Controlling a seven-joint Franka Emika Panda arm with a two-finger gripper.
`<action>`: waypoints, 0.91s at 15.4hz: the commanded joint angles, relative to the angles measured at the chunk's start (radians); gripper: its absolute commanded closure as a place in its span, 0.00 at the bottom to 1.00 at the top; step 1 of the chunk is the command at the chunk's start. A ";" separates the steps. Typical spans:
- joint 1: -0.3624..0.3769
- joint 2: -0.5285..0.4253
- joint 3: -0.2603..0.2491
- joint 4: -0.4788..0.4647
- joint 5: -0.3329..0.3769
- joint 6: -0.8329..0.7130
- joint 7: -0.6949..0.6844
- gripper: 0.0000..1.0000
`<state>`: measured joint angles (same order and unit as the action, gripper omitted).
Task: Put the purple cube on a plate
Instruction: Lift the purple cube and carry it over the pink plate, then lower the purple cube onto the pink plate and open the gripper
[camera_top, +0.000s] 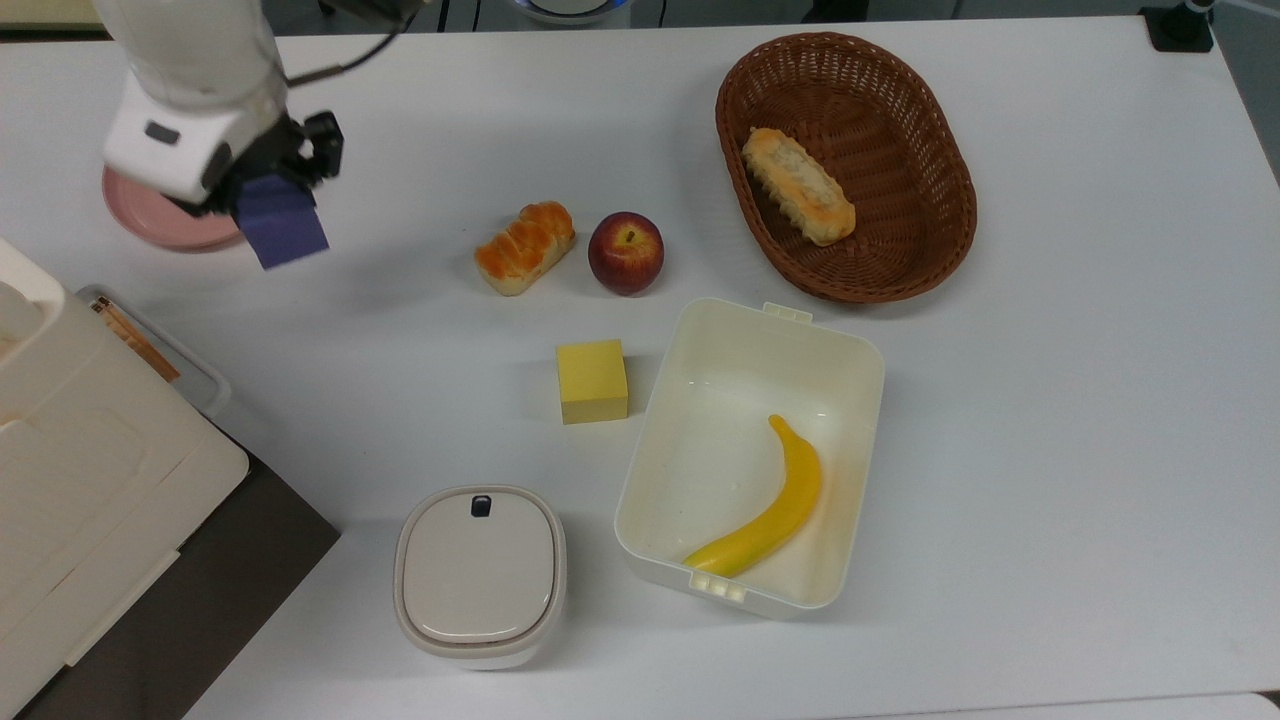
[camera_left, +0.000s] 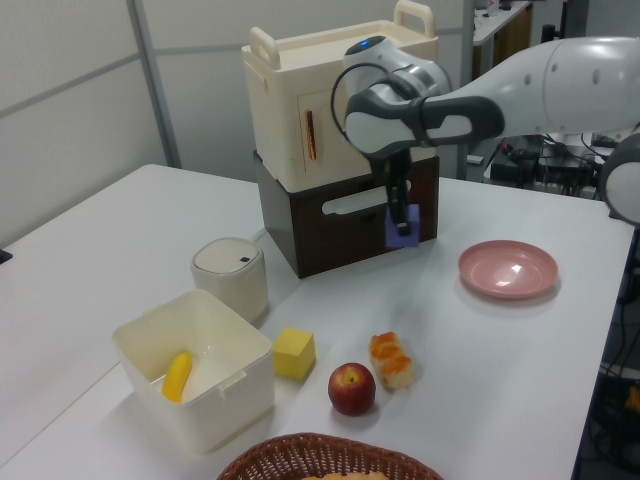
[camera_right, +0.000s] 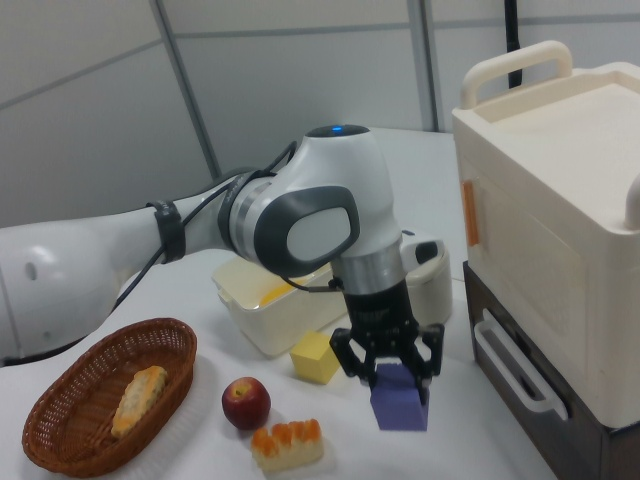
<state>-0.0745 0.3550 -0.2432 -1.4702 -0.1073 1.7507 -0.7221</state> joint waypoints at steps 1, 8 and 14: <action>-0.030 -0.146 -0.004 -0.201 -0.018 0.056 -0.020 0.88; -0.217 -0.196 -0.004 -0.335 -0.017 0.102 -0.103 0.88; -0.260 -0.061 -0.004 -0.312 -0.018 0.190 -0.092 0.86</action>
<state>-0.3366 0.2512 -0.2503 -1.7806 -0.1082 1.8765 -0.8198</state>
